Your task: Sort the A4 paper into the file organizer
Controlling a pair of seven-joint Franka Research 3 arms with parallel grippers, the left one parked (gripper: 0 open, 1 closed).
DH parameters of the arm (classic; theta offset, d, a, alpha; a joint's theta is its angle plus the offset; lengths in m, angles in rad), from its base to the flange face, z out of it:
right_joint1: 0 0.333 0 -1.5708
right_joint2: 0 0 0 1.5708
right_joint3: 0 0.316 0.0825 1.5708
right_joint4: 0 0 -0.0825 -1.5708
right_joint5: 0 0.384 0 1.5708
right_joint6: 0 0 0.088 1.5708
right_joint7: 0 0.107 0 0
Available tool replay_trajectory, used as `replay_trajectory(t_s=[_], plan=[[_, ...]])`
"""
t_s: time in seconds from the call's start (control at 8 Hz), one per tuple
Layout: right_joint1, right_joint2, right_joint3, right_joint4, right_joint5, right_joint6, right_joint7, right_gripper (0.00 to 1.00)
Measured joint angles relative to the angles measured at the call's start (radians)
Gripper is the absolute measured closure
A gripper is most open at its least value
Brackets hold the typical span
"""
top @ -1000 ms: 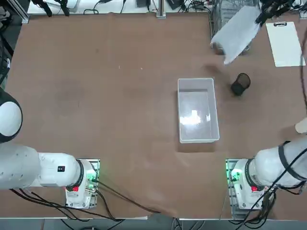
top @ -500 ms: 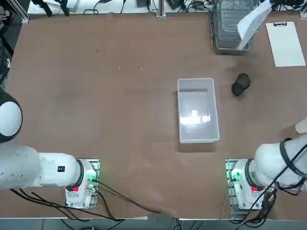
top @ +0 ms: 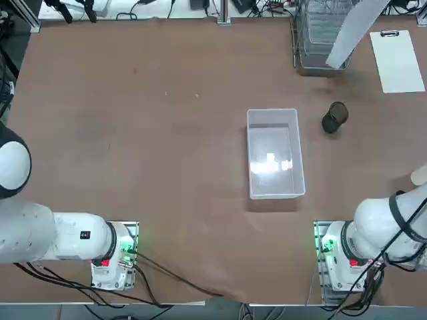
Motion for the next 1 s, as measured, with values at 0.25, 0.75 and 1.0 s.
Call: replay_trajectory(t_s=[0.25, 0.75, 1.0], plan=[[0.000, -0.001, 0.001, 0.006, 0.058, 0.012, 0.000, 0.99], [0.002, -0.006, 0.014, 0.064, 0.084, 0.015, 0.000, 0.99], [0.004, -0.007, 0.017, 0.115, 0.084, 0.017, 0.000, 0.99]])
